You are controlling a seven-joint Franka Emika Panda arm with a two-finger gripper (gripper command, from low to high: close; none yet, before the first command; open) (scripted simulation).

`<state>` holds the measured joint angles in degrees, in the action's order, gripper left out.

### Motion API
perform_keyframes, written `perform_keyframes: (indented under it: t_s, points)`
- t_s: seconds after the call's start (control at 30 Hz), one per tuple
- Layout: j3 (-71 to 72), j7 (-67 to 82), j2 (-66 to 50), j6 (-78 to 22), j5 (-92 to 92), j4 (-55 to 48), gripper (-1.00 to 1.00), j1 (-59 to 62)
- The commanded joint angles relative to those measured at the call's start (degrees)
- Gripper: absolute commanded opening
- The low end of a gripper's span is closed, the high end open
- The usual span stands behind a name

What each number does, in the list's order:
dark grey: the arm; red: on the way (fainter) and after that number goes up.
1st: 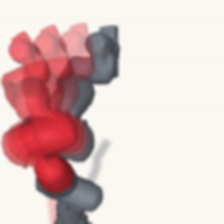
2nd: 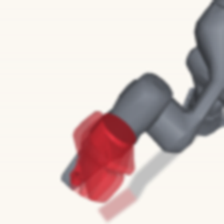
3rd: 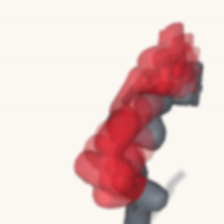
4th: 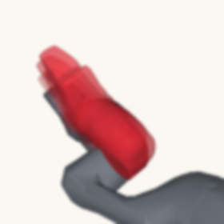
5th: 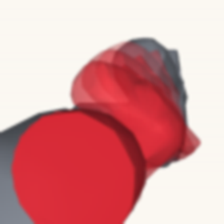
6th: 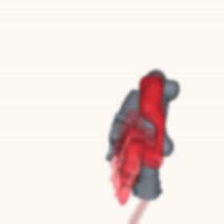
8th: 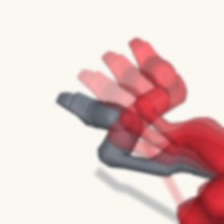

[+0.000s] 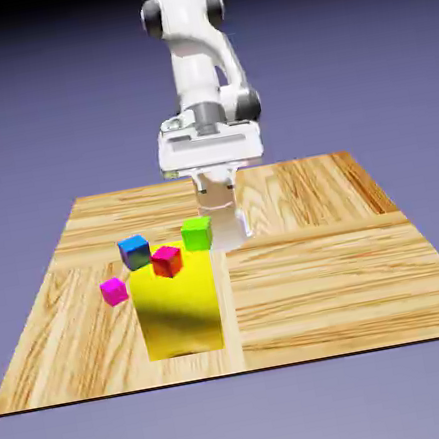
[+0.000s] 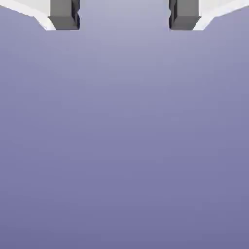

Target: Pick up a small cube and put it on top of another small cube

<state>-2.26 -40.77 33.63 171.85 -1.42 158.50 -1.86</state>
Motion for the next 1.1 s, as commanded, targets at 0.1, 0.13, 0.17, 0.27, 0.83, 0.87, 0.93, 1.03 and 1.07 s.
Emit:
perform_keyframes:
  t_s: [0.1,0.13,0.17,0.27,0.83,0.87,0.93,1.03,1.07]
  points:
    - [-7.96,6.01,-0.41,-5.04,-1.34,-5.03,0.00,-3.45]
    - [-10.03,7.59,-1.23,-5.88,-1.00,-5.63,0.00,-4.23]
    - [-12.11,9.18,-2.05,-6.72,-0.66,-6.23,0.00,-5.00]
    - [-18.34,13.93,-4.52,-9.23,0.35,-8.03,0.00,-7.33]
    - [-53.64,40.85,-18.63,-23.40,6.18,-18.15,0.00,-20.51]
    - [-55.71,42.44,-19.99,-23.88,7.03,-18.22,0.00,-21.19]
    - [-59.87,45.63,-22.72,-24.84,8.74,-18.35,0.00,-22.56]
    - [-65.00,49.60,-27.28,-25.22,12.00,-17.33,0.00,-24.04]
    - [-65.43,49.97,-29.36,-24.12,13.89,-15.56,0.00,-23.87]
